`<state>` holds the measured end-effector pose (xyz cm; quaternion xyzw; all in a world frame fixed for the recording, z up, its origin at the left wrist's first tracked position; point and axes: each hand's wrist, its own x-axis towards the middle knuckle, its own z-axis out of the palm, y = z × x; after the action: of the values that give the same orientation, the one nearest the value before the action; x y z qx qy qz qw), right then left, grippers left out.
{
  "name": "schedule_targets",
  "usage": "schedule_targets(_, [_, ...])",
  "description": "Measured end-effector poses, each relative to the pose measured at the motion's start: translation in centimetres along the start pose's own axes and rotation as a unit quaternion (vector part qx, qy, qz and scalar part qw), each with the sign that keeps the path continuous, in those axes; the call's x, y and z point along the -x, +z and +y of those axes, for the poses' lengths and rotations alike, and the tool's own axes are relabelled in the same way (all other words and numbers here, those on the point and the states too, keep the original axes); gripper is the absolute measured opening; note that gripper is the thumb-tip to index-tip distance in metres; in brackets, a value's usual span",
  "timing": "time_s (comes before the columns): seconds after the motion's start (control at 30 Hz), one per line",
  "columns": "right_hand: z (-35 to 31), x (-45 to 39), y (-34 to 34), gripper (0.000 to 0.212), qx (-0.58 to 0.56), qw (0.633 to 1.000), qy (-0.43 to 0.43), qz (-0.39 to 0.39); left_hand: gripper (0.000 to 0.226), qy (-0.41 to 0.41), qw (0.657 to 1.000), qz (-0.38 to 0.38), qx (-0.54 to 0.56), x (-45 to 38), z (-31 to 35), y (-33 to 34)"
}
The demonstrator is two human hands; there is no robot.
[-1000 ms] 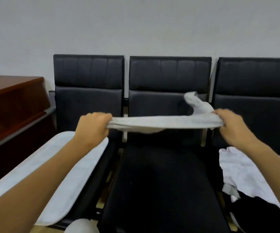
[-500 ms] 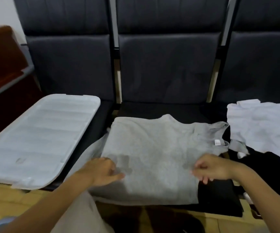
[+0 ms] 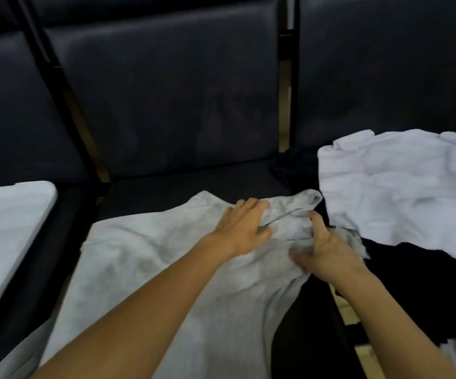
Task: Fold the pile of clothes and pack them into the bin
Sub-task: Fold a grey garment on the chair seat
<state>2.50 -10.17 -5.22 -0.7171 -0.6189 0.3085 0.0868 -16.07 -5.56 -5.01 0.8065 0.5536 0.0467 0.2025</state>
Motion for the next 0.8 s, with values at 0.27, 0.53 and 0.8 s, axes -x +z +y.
schedule_targets(0.27, [2.0,1.0,-4.3,0.039,0.060,0.995,0.060,-0.047,0.018,-0.080,0.989,0.047,-0.117,-7.8,2.5,0.9])
schedule_targets(0.53, [4.7,3.0,-9.9,0.047,-0.015,0.998,0.057,-0.029,0.009,-0.227,0.863,0.057,0.449,-8.8,5.7,-3.4])
schedule_targets(0.8, [8.1,3.7,-11.8,0.035,-0.243,0.967,0.073,0.018,0.034,-0.135,0.878,0.024,0.458,-12.3,9.8,-5.2])
